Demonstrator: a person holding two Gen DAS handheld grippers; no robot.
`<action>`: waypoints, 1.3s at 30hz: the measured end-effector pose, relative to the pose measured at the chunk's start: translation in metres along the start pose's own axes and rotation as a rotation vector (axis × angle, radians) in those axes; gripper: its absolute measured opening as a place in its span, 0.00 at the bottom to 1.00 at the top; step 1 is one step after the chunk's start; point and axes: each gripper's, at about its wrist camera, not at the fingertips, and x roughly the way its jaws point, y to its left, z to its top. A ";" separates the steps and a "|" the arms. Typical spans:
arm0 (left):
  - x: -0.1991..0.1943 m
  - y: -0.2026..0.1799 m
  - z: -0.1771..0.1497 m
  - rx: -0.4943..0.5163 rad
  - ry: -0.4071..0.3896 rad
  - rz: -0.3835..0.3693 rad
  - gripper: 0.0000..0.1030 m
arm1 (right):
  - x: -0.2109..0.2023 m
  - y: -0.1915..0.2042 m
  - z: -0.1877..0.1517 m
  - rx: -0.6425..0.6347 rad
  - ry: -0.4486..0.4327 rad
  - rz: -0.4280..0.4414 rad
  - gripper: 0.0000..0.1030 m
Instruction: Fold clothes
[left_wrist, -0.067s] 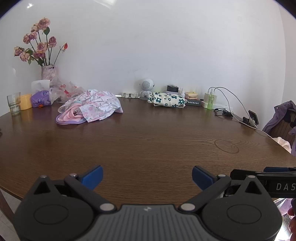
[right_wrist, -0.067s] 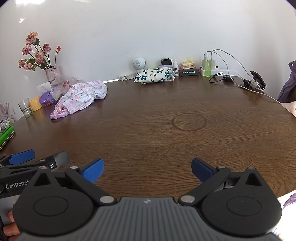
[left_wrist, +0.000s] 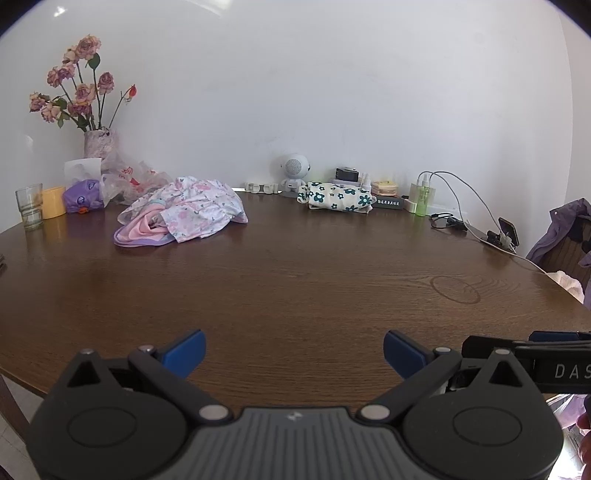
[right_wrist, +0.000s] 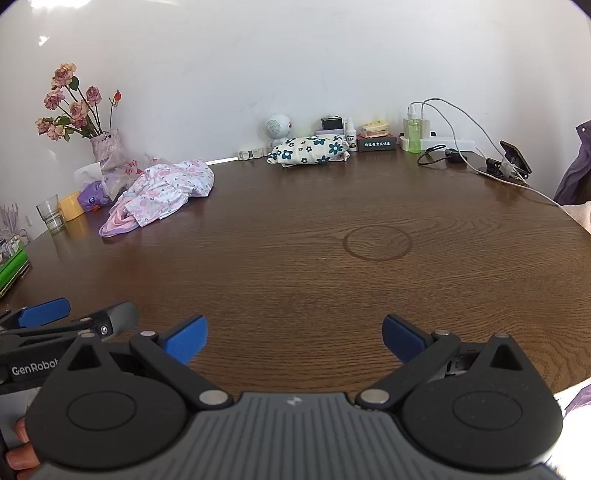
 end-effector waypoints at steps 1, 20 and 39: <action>0.000 0.000 0.001 0.002 0.004 0.008 1.00 | 0.000 -0.001 0.000 -0.001 0.000 -0.001 1.00; 0.006 0.008 0.007 -0.016 0.015 -0.012 1.00 | 0.001 0.004 0.001 -0.003 0.005 0.000 1.00; 0.005 0.010 0.005 -0.020 0.017 -0.015 1.00 | 0.001 0.005 0.001 -0.005 0.008 0.003 1.00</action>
